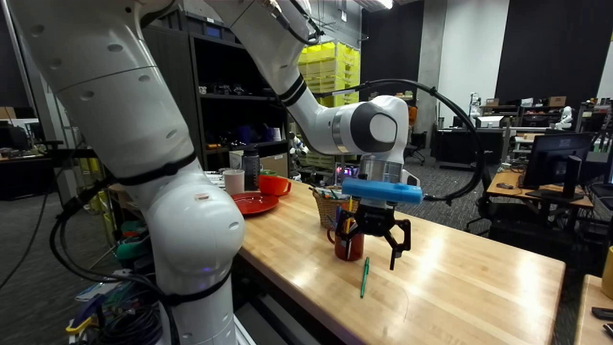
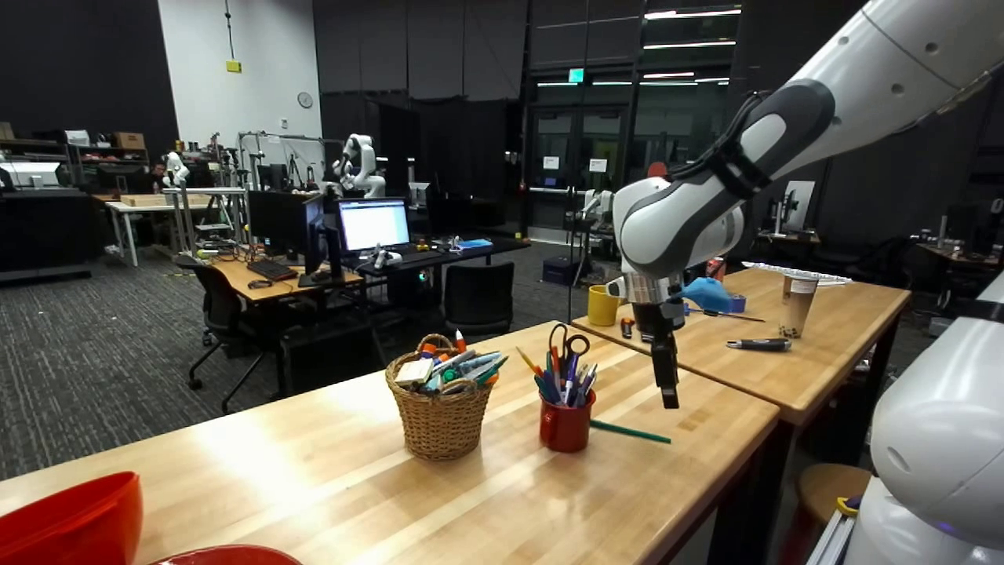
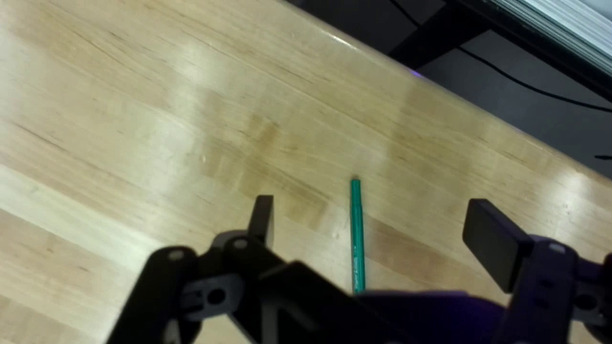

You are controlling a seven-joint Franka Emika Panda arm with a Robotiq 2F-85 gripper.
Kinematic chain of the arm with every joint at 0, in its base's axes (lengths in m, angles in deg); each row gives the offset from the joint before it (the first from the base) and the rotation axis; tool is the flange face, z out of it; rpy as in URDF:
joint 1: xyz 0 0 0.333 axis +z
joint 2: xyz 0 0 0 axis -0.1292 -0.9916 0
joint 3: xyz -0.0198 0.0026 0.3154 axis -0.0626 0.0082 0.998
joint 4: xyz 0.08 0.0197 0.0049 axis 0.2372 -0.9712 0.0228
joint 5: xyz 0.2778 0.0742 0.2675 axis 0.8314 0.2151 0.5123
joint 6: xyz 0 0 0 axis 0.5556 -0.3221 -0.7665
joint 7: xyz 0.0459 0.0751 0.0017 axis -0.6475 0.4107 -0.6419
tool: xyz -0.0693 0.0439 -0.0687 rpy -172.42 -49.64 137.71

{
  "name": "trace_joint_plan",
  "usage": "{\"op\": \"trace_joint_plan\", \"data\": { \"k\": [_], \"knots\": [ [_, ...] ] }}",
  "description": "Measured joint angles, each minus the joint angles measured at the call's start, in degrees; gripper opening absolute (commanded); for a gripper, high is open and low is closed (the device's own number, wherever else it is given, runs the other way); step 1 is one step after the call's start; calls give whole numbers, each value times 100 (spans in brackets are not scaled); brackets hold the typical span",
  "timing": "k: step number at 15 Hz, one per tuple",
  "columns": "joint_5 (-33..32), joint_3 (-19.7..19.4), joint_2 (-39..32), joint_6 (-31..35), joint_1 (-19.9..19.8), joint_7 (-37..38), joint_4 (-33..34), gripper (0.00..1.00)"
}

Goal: Put the green pen inside the orange cup

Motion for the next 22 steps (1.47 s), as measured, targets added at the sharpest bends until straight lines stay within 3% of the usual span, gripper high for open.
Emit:
{"op": "trace_joint_plan", "data": {
  "k": [7, 15, 22],
  "knots": [
    [174, 45, 65, 555, 59, -140, -506, 100],
    [1077, 46, 30, 1400, 389, -510, -484, 100],
    [1336, -28, -431, 2379, 385, -515, -485, 100]
  ]
}}
